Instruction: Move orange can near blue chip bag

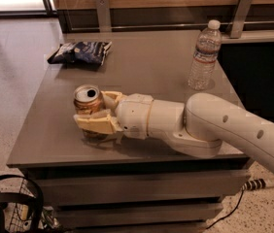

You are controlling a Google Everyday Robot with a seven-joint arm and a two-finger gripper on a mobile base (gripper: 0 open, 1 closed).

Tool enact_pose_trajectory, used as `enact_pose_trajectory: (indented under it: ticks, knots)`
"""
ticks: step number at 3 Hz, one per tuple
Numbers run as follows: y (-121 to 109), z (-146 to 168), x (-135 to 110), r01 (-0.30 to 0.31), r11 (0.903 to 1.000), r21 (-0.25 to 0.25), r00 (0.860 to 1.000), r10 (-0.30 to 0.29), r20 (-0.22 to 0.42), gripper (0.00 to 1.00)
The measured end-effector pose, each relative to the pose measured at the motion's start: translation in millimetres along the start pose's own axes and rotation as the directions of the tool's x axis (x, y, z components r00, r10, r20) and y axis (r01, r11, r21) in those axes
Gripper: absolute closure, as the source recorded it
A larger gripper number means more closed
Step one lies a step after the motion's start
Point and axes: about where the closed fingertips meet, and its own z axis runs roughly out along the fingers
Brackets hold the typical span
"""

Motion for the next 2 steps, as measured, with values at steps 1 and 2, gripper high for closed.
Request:
enact_pose_trajectory:
  ticks: [1, 2]
  knots:
    - [-3.5, 1.7, -2.4, 0.004, 0.9999, -0.011, 1.000, -0.003, 0.005, 1.00]
    - [-61.5, 18.0, -15.9, -0.059, 0.9943, 0.089, 0.998, 0.061, -0.025, 1.00]
